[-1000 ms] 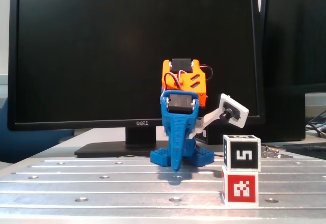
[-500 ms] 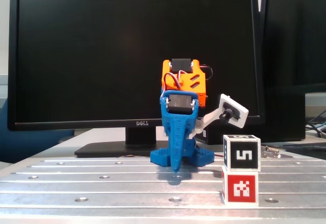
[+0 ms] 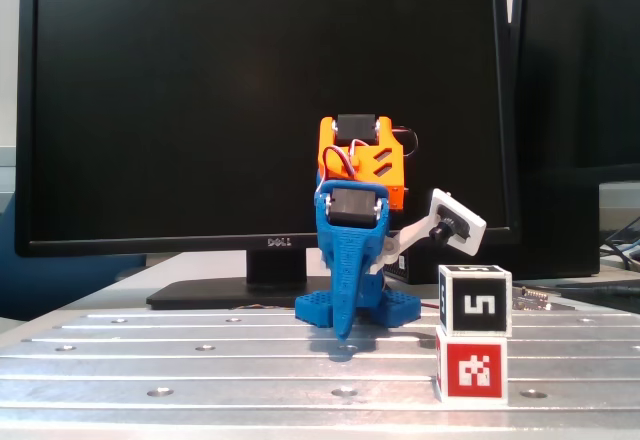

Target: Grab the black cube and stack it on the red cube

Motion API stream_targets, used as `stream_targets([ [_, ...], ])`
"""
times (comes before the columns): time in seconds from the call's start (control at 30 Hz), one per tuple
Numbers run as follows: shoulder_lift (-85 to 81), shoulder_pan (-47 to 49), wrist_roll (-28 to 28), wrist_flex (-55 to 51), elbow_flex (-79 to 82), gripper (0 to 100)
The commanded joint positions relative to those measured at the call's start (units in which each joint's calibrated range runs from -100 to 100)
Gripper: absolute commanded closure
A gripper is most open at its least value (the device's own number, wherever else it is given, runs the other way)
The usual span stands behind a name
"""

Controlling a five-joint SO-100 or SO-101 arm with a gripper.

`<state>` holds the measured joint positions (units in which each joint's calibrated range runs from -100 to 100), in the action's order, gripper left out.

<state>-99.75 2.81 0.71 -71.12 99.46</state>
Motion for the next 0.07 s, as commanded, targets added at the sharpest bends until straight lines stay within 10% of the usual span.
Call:
stream_targets([
  [0.0,0.58,0.03,0.03,-0.92,0.09,99],
  [0.03,0.58,0.03,0.03,-0.92,0.09,99],
])
